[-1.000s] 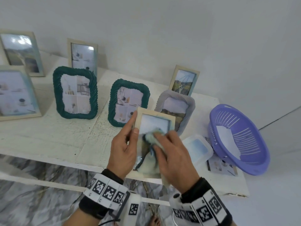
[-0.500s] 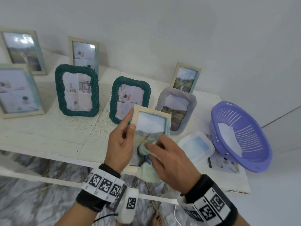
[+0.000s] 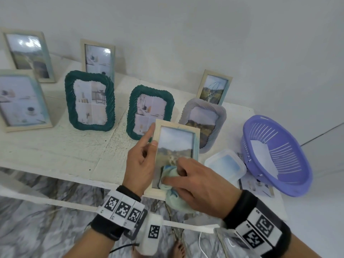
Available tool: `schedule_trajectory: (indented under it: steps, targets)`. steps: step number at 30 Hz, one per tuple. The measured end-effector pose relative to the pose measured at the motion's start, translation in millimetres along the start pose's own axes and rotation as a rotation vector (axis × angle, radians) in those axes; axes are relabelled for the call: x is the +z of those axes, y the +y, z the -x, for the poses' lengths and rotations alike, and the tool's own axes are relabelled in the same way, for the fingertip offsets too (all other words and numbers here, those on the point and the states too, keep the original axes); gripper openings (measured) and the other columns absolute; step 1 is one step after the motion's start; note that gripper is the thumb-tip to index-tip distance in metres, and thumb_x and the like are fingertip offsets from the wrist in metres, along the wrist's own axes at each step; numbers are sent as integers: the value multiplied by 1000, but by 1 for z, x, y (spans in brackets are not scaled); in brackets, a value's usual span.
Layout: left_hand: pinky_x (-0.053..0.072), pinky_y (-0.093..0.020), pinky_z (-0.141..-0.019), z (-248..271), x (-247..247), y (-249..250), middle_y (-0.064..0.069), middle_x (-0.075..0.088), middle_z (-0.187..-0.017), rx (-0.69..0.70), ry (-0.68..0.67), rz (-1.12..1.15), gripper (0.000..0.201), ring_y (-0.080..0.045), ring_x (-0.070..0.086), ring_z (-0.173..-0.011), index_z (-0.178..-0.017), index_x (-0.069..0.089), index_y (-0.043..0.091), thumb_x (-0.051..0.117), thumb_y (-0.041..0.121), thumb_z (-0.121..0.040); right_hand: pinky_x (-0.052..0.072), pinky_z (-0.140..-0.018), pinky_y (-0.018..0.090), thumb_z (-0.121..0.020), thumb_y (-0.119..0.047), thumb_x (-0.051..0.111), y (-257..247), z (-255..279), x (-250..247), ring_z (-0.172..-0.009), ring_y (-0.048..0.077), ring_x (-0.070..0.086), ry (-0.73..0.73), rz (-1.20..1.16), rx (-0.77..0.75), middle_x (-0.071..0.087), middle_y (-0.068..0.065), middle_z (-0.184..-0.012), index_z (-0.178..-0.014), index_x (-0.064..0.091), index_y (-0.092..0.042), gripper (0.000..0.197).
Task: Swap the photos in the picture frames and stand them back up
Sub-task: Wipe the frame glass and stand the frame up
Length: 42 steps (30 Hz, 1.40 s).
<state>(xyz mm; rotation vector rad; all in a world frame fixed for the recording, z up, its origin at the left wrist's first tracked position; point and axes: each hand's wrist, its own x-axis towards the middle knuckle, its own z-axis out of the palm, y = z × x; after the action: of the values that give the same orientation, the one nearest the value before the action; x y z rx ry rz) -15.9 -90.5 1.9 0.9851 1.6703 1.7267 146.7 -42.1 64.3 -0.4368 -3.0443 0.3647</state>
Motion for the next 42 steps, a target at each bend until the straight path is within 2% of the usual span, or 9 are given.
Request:
schedule_trajectory:
  steps: [6, 11, 15, 19, 22, 27, 33, 37, 42]
  targets:
    - [22, -18, -44, -3, 5, 0, 13, 22, -52, -4, -10, 21, 44, -5, 19, -47, -143, 46, 28, 45, 11, -102, 41, -55, 35, -87, -14, 55, 6, -11, -12, -67, 21, 40, 146, 61, 126, 38, 4, -83, -103, 70, -17, 22]
    - [22, -23, -45, -3, 3, -2, 12, 21, -52, -10, -24, 19, 43, -9, 20, -48, -143, 47, 31, 46, 15, -102, 38, -59, 28, -89, -14, 57, -2, -7, -9, -74, 16, 37, -28, 65, -23, 31, -2, -86, -108, 70, -26, 26]
    - [20, -18, -44, -5, -2, -1, 12, 19, -48, -17, 5, 9, 43, -6, 17, -46, -143, 46, 31, 46, 18, -102, 40, -61, 25, -87, -26, 66, 15, -5, -22, -77, 16, 43, -17, 197, 120, 43, -1, -91, -104, 69, -29, 18]
    - [20, -18, -43, -4, 0, 0, 14, 18, -51, -16, 8, 33, 42, -5, 16, -46, -142, 47, 30, 46, 16, -102, 31, -61, 29, -84, -17, 58, 22, -13, -24, -72, 20, 36, 102, 234, 243, 35, 2, -87, -101, 68, -20, 19]
    - [21, -19, -43, -6, -3, -1, 14, 19, -52, -29, 21, 39, 42, -8, 17, -47, -142, 47, 31, 45, 16, -102, 28, -59, 26, -88, -23, 54, 5, -8, -17, -73, 14, 30, 16, 147, 136, 29, -3, -86, -102, 68, -24, 20]
    - [23, -17, -45, -7, -8, -2, 13, 19, -52, -22, 37, 12, 43, -6, 18, -48, -143, 46, 30, 46, 16, -102, 31, -59, 27, -78, -16, 67, 4, 3, -20, -72, 16, 37, -73, 236, 88, 43, 1, -89, -97, 71, -28, 23]
    - [22, -18, -44, -2, -4, -4, 12, 20, -50, -14, 3, 5, 43, -5, 18, -46, -143, 46, 31, 46, 18, -102, 29, -59, 30, -76, -16, 51, 18, -9, -23, -70, 19, 35, 27, 330, 377, 44, 5, -92, -92, 66, -18, 22]
    - [23, -16, -44, 0, -3, -6, 13, 21, -48, -23, 26, 18, 42, -5, 18, -45, -142, 47, 30, 45, 17, -102, 29, -57, 27, -82, -17, 56, 4, -4, -14, -68, 16, 39, 19, 260, 381, 40, 2, -88, -88, 63, -16, 10]
    - [25, -18, -46, -6, -11, -8, 11, 22, -52, -27, 57, 42, 42, -6, 19, -47, -141, 48, 31, 46, 15, -102, 33, -59, 31, -89, -22, 41, -16, 8, -6, -73, 21, 43, -114, 121, 304, 33, -1, -90, -101, 62, -18, 25]
